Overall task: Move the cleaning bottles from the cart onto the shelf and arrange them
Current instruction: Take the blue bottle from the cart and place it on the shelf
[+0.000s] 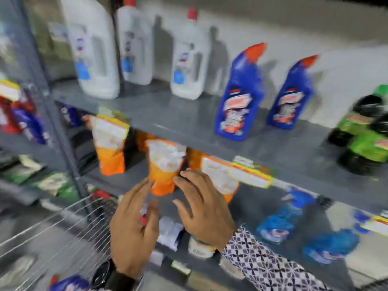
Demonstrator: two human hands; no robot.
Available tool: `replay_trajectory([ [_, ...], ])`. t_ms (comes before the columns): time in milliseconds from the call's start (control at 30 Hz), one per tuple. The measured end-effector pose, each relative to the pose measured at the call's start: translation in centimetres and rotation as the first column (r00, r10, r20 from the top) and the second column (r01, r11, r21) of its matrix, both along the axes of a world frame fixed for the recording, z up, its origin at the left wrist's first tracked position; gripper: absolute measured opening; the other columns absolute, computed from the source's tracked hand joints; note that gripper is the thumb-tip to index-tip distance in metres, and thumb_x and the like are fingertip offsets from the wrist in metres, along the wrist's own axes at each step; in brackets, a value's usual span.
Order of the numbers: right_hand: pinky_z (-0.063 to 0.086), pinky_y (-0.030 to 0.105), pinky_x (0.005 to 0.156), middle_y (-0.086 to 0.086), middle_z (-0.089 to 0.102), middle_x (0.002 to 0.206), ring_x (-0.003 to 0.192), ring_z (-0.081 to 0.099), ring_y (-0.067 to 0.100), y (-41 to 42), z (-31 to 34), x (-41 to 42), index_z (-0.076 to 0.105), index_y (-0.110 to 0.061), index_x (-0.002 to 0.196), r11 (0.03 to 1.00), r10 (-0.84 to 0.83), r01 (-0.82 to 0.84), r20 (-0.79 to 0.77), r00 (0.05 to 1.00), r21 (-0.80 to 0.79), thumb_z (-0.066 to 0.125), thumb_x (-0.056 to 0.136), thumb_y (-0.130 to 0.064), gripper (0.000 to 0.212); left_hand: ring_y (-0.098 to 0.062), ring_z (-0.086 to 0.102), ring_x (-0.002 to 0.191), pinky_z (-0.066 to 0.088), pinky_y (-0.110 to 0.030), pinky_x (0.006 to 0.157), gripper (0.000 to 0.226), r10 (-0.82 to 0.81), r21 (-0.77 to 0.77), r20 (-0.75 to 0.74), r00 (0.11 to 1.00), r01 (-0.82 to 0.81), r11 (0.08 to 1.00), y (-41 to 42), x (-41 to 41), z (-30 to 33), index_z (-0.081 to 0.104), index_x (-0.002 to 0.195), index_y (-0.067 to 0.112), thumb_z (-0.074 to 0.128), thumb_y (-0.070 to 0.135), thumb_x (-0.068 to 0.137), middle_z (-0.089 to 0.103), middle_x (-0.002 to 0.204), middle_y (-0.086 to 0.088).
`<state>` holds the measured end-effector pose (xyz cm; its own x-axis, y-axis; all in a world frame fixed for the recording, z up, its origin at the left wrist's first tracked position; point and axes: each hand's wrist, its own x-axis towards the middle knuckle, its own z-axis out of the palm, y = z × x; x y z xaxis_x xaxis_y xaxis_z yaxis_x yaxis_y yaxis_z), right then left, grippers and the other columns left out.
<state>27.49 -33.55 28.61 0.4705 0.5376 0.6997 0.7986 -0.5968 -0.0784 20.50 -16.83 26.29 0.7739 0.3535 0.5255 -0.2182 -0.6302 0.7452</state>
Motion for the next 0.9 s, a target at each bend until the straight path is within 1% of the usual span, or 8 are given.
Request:
replay_trajectory([
  [167,0.049,0.039,0.106,0.013,0.063,0.133,0.122,0.059,0.03,14.3,-10.5,0.3,0.063,-0.011,0.135,0.95,0.217,-0.268,-0.283,0.934,-0.159,0.069,0.091,-0.02,0.045,-0.018,0.07,0.075,0.058,-0.043,0.082,0.038,0.175,-0.094,-0.449,0.876,-0.241,0.966,12.6,-4.0,-11.8,0.062,0.129,0.038,0.056,0.029,0.092,0.071,0.125,0.006],
  [367,0.058,0.045,0.093,0.001,0.052,0.144,0.123,0.059,0.025,26.8,-24.5,0.9,0.05,-0.023,0.145,0.808,0.055,-0.44,-0.693,0.719,-0.391,0.068,0.089,-0.024,0.059,-0.03,0.075,0.093,0.058,-0.039,0.087,0.036,0.208,-0.179,-0.777,0.594,-0.526,0.832,23.2,-6.5,-27.5,0.071,0.124,0.022,0.065,0.016,0.089,0.078,0.114,-0.008],
  [533,0.046,0.039,0.109,0.009,0.048,0.155,0.14,0.051,0.03,31.9,-34.9,2.0,0.045,-0.018,0.15,0.542,-0.312,-0.669,-0.861,0.402,-0.509,0.067,0.095,-0.025,0.059,-0.035,0.072,0.106,0.052,-0.039,0.092,0.043,0.086,-0.226,-0.91,0.406,-0.66,0.717,28.1,-8.5,-39.0,0.07,0.127,0.013,0.064,0.03,0.089,0.076,0.115,-0.019],
  [633,0.049,0.018,0.075,0.015,0.065,0.134,0.114,0.065,0.028,34.3,-41.4,2.2,0.058,-0.008,0.136,0.389,-0.517,-0.774,-0.814,0.265,-0.499,0.063,0.099,-0.023,0.04,-0.036,0.063,0.124,0.047,-0.038,0.1,0.051,-0.031,-0.217,-0.965,0.262,-0.723,0.656,29.6,-10.1,-44.2,0.061,0.135,0.004,0.059,0.031,0.092,0.066,0.134,-0.022],
  [667,0.049,0.024,0.074,0.019,0.068,0.13,0.113,0.067,0.031,35.1,-43.8,2.1,0.062,-0.006,0.132,0.395,-0.552,-0.77,-0.799,0.238,-0.501,0.062,0.1,-0.024,0.037,-0.036,0.062,0.125,0.047,-0.037,0.1,0.046,-0.08,-0.217,-0.972,0.219,-0.725,0.653,30.1,-10.5,-45.5,0.061,0.134,0.001,0.058,0.026,0.096,0.064,0.135,-0.023],
  [767,0.049,0.04,0.08,0.018,0.07,0.116,0.105,0.07,0.03,37.2,-49.7,1.5,0.061,-0.01,0.114,0.505,-0.569,-0.66,-0.789,0.231,-0.557,0.065,0.09,-0.047,0.044,-0.038,0.065,0.115,0.054,-0.033,0.088,0.04,-0.248,-0.354,-0.934,0.258,-0.769,0.532,30.6,-10.5,-48.5,0.055,0.134,-0.011,0.051,0.013,0.102,0.06,0.138,-0.027],
  [833,0.044,0.036,0.072,0.013,0.066,0.101,0.09,0.064,0.022,38.3,-53.3,0.8,0.053,-0.016,0.099,0.582,-0.566,-0.58,-0.796,0.214,-0.57,0.069,0.085,-0.042,0.033,-0.028,0.067,0.09,0.056,-0.019,0.067,0.041,-0.34,-0.468,-0.877,0.338,-0.758,0.454,30.3,-10.0,-50.5,0.048,0.139,-0.013,0.045,0.008,0.104,0.056,0.14,-0.034],
  [900,0.049,0.034,0.07,0.013,0.072,0.1,0.09,0.072,0.026,39.1,-55.2,0.3,0.061,-0.014,0.101,0.607,-0.585,-0.535,-0.786,0.2,-0.587,0.069,0.073,-0.043,0.041,-0.02,0.063,0.081,0.056,-0.02,0.07,0.037,-0.385,-0.535,-0.836,0.392,-0.741,0.407,29.5,-9.5,-51.3,0.057,0.128,-0.011,0.048,0.013,0.101,0.059,0.13,-0.037],
])
